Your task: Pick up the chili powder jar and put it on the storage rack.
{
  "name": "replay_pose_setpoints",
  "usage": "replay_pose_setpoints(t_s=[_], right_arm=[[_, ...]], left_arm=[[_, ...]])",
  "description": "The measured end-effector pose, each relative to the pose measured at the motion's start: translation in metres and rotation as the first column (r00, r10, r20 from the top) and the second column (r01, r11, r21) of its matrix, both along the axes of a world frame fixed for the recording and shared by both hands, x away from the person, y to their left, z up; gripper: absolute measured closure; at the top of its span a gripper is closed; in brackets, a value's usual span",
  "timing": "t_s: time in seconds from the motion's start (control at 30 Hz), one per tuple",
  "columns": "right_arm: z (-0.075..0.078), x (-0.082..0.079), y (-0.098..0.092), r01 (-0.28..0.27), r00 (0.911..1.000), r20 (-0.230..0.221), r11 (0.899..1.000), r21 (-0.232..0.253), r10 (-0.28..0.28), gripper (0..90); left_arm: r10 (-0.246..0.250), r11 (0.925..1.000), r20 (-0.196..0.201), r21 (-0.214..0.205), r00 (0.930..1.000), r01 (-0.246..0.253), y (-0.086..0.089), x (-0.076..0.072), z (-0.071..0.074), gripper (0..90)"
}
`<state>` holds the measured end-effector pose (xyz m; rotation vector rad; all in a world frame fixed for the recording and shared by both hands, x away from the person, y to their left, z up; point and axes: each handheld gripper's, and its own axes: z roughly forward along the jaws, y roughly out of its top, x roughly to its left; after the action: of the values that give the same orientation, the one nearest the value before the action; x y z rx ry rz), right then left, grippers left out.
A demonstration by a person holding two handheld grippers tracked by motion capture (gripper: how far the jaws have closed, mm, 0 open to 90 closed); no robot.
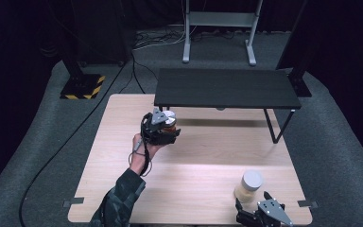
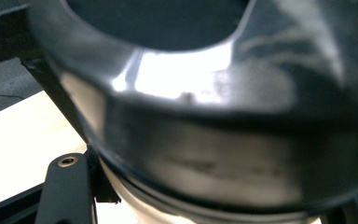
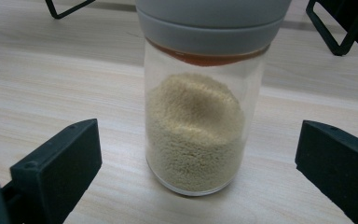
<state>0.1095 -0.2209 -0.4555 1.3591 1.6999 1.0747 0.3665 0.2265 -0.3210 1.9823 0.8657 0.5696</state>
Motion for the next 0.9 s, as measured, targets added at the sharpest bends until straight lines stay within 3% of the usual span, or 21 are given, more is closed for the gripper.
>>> replay_pose_setpoints(t_s=[0.9], right_arm=[[0.001, 0.000, -0.001, -0.001, 1.0000, -0.002, 1.000, 0.001, 0.001, 0.0]], left_arm=[[-0.022, 0.9992, 0.009, -0.035, 0.9997, 0.022, 0.001, 0.010, 0.021, 31.2]])
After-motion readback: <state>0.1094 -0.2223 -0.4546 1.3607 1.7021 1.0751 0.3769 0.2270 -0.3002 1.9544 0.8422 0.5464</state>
